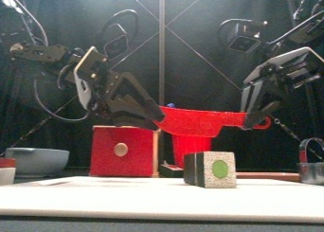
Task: Place sushi on board then cut the sushi with the knife then place the pieces on the plate
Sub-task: Cut the sushi into 4 pieces
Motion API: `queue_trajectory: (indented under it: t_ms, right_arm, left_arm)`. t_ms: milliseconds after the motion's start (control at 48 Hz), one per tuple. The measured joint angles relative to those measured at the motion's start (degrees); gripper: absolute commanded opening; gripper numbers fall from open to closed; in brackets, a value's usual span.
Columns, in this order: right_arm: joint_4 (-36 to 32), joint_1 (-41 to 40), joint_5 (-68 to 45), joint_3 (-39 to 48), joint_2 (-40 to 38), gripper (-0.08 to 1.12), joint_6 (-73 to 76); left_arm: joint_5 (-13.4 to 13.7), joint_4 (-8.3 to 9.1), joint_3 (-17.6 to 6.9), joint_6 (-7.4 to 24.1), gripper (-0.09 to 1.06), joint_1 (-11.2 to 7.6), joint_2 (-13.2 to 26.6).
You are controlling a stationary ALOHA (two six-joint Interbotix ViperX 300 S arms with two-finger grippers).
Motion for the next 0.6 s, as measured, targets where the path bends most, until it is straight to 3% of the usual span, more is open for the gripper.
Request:
queue_trajectory:
  t_ms: [188,604]
  right_arm:
    - [0.00,-0.09,0.00,0.00,0.18,0.36,0.18]
    - [0.09,0.00,0.00,0.00,1.85,0.36,0.26]
  left_arm:
    - [-0.09,0.00,0.00,0.00,0.58,0.00,0.00]
    - [0.09,0.00,0.00,-0.09,0.56,-0.35,0.00]
